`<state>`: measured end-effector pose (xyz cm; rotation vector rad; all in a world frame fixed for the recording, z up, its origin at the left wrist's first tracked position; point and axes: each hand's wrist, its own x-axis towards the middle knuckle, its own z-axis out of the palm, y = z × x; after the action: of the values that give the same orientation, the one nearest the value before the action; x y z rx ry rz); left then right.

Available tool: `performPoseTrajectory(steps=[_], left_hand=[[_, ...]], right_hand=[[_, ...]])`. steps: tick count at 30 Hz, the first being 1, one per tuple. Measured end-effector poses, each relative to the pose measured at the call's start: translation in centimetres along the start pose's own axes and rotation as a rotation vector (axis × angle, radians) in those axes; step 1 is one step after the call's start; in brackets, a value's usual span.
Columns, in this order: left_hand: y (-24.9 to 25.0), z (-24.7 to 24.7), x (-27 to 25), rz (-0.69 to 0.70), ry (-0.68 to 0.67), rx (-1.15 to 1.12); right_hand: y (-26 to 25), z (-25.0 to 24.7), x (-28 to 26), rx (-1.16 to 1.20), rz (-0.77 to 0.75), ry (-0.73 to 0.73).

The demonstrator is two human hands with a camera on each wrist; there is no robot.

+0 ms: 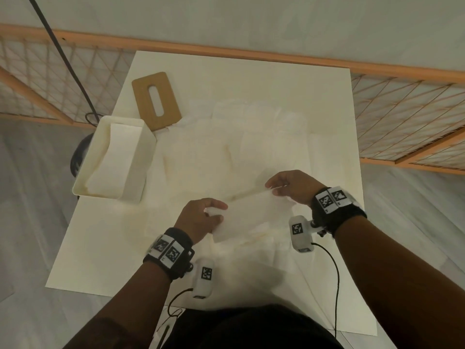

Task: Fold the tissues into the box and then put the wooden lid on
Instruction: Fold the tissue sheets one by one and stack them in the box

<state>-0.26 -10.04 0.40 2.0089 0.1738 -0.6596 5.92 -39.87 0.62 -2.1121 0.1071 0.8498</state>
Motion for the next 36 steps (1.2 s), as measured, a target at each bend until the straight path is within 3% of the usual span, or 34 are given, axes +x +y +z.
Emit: performPoseTrajectory(steps=[8,13,16,23,28,34,36], left_hand=[[-1.7,2.4,0.5,0.108,0.029,0.442],[-1.2,3.2,0.8,0.212,0.022,0.588],[-0.5,3.4,1.1,0.248,0.008,0.653],[-0.1,3.4,2.3,0.269,0.003,0.759],[0.0,3.4,2.6,0.265,-0.020,0.768],[0.3,3.0,3.0,0.247,-0.054,0.749],[1.0,2.5,3.5,0.220,0.007,0.609]], right_hand=[[-0.6,1.8,2.3,-0.252,0.018,0.201],[-2.6,1.1,5.3,-0.339,-0.004,0.431],[-3.5,0.9,7.0,-0.369,-0.012,0.392],[-4.7,0.0,8.4,-0.479,0.137,0.318],[-5.0,-0.2,8.2,-0.383,0.142,0.357],[-6.6,-2.0,5.8,-0.162,-0.014,0.454],[-7.0,-2.5,4.6,-0.134,-0.100,0.443]])
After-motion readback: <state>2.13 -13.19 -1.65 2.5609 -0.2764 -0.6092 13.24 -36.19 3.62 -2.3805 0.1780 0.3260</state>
